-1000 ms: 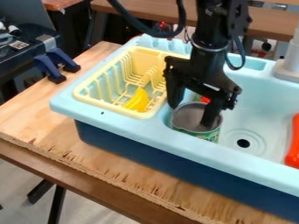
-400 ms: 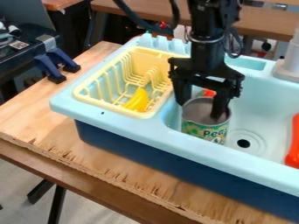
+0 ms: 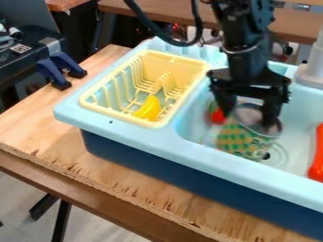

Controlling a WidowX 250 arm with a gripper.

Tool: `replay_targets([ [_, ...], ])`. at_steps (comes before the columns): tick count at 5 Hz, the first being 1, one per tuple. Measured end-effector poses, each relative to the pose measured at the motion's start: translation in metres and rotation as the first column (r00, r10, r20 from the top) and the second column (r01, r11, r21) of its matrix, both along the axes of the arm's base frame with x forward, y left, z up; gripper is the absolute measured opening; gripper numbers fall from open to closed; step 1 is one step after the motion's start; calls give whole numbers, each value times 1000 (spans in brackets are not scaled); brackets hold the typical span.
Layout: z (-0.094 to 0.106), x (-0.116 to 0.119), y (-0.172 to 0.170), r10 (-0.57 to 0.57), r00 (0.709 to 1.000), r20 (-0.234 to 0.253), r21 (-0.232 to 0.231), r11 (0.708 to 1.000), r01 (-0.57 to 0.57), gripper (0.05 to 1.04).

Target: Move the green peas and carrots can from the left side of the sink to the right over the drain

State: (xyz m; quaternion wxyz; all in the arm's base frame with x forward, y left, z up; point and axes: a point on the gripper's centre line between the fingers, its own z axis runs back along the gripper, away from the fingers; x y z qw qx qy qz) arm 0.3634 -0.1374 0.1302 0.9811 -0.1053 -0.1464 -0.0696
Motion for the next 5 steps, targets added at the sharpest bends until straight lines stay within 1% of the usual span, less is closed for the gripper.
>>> replay_targets([
  [1,2,6,-20,-5,999,36,-57,998,7,1002],
  [2,11,11,-23,-14,999,50,-90,996,19,1002],
  [3,13,17,-13,-10,998,64,-89,996,15,1002],
  [4,19,27,-1,25,996,87,-111,994,-15,1002],
  [5,21,28,11,49,996,80,-113,993,-40,1002],
])
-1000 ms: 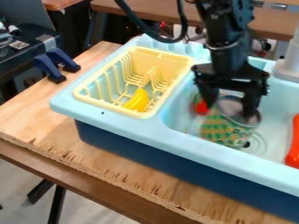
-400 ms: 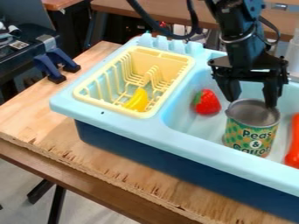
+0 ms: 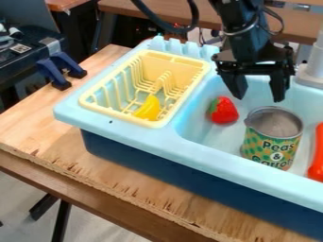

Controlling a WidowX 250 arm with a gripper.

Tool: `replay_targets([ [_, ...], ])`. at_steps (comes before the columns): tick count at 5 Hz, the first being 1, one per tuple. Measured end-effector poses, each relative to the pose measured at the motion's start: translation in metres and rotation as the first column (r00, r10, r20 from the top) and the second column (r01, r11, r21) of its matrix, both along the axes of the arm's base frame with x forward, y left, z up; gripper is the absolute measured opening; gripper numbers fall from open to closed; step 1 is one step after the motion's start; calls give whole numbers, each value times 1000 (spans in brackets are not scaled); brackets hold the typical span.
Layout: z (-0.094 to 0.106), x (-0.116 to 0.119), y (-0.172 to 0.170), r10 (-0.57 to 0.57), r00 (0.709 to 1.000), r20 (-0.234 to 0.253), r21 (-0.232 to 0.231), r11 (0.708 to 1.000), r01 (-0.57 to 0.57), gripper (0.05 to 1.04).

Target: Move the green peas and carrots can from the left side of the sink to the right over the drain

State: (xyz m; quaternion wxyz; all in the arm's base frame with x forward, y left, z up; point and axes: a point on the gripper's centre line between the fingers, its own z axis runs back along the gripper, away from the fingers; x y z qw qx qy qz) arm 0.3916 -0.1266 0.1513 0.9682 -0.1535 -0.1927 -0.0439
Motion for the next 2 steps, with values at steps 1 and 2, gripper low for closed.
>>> replay_targets([
  [1,29,-16,7,-47,999,-5,25,999,47,1001],
  [2,54,-37,16,-117,990,-84,164,978,130,1002],
])
